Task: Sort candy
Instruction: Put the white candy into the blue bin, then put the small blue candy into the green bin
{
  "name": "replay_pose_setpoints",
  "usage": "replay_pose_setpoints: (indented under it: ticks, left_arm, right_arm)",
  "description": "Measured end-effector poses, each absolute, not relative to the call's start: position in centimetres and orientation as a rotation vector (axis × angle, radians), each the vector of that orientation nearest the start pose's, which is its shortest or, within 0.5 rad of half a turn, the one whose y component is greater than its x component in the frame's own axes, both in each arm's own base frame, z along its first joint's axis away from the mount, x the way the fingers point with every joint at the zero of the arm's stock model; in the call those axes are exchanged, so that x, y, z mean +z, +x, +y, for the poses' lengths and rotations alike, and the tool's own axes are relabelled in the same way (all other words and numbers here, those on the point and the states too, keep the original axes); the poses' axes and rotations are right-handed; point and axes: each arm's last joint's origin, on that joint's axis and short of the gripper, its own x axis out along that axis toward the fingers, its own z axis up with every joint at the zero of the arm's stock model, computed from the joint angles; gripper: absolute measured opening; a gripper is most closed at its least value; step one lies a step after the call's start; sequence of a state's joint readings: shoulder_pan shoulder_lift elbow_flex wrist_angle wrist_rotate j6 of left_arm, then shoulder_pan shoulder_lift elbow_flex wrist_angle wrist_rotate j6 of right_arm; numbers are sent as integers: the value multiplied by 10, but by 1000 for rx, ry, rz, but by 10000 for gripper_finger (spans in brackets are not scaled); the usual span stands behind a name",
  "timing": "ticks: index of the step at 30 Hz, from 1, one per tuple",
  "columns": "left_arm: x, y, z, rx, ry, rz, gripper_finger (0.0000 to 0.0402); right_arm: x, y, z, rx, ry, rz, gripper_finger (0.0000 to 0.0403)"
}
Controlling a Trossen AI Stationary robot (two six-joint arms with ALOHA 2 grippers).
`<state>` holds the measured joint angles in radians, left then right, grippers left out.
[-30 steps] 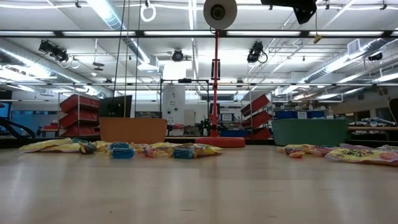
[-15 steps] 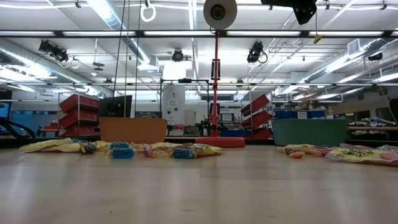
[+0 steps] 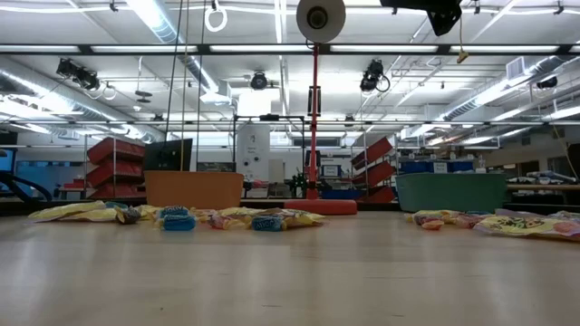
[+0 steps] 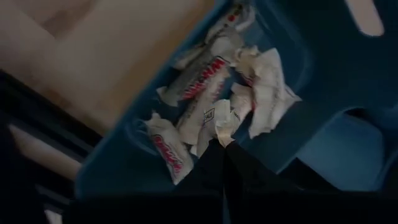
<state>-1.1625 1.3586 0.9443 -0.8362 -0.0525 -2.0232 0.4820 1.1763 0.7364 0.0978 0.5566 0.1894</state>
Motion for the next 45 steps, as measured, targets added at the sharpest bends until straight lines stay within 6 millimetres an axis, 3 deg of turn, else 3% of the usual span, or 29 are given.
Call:
replay_pose_setpoints:
  ticks: [8,18,28,37,45]
  left_arm:
    - [225,97,-221,434,-912,1404,5]
    - [225,97,-221,468,-946,1402,41]
    - [228,97,-228,405,-1002,1523,77]
    - [244,113,-245,137,-1091,1233,78]
    - [260,128,-242,55,-921,992,78]
  right_arm:
    - [266,231,104,-101,18,288,48]
    - [266,231,104,-101,18,288,48]
    - [266,231,104,-101,17,288,49]
    - [266,232,101,-112,20,287,46]
    - [267,234,98,-125,20,283,48]
